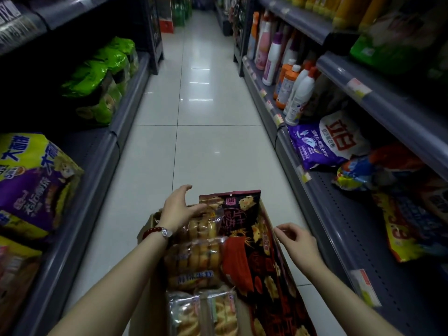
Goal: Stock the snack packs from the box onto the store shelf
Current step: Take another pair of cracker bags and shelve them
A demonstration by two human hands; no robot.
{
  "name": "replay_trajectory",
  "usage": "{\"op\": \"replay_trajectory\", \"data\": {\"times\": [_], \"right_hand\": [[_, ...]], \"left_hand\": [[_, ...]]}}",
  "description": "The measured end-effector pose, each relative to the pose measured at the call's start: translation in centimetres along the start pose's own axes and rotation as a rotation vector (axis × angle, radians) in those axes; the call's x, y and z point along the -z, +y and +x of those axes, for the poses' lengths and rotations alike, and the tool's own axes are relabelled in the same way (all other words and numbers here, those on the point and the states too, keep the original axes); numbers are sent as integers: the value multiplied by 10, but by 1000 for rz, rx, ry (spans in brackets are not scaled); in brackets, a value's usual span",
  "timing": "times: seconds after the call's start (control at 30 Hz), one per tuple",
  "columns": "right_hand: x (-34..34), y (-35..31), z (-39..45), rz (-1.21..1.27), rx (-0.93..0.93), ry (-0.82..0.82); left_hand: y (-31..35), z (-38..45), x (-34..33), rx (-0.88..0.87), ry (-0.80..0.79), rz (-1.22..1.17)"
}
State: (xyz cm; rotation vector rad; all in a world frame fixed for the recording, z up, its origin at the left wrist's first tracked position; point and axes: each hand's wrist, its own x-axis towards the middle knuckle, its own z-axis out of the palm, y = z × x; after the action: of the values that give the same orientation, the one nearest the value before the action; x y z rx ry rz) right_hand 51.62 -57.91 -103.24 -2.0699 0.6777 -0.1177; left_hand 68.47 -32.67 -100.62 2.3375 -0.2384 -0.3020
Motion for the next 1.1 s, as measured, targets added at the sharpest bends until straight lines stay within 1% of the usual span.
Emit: {"op": "replay_trajectory", "data": {"times": [0.13, 0.23, 0.3, 0.37, 0.5, 0.7, 0.8, 0.9, 1.1], "right_hand": [[2, 1, -8, 51, 4, 6], [3, 5, -12, 86, -5, -8], [2, 7, -14, 112, -5, -13], [1, 6, -17, 131, -13, -19], [-3, 6, -25, 168, -54, -13], [-8, 2, -34, 177, -53, 43], [-11, 4, -39, 126, -81, 70], [-13, 5, -44, -2, -93, 114], [-13, -8, -40, -140, -16, 156]], "left_hand": [[2, 11, -11, -15, -93, -107], [-3, 20, -22, -40, -158, -60], [-8, 26, -27, -45, -133, -51], [-11, 29, -31, -39, -106, -91], [-10, 28, -37, -44, -126, -148], [-12, 26, -43, 54, -114, -453], [-6, 27, -37, 51, -76, -545], [2, 28, -32, 8, -59, -584], [16, 10, -26, 10, -50, -704]]}}
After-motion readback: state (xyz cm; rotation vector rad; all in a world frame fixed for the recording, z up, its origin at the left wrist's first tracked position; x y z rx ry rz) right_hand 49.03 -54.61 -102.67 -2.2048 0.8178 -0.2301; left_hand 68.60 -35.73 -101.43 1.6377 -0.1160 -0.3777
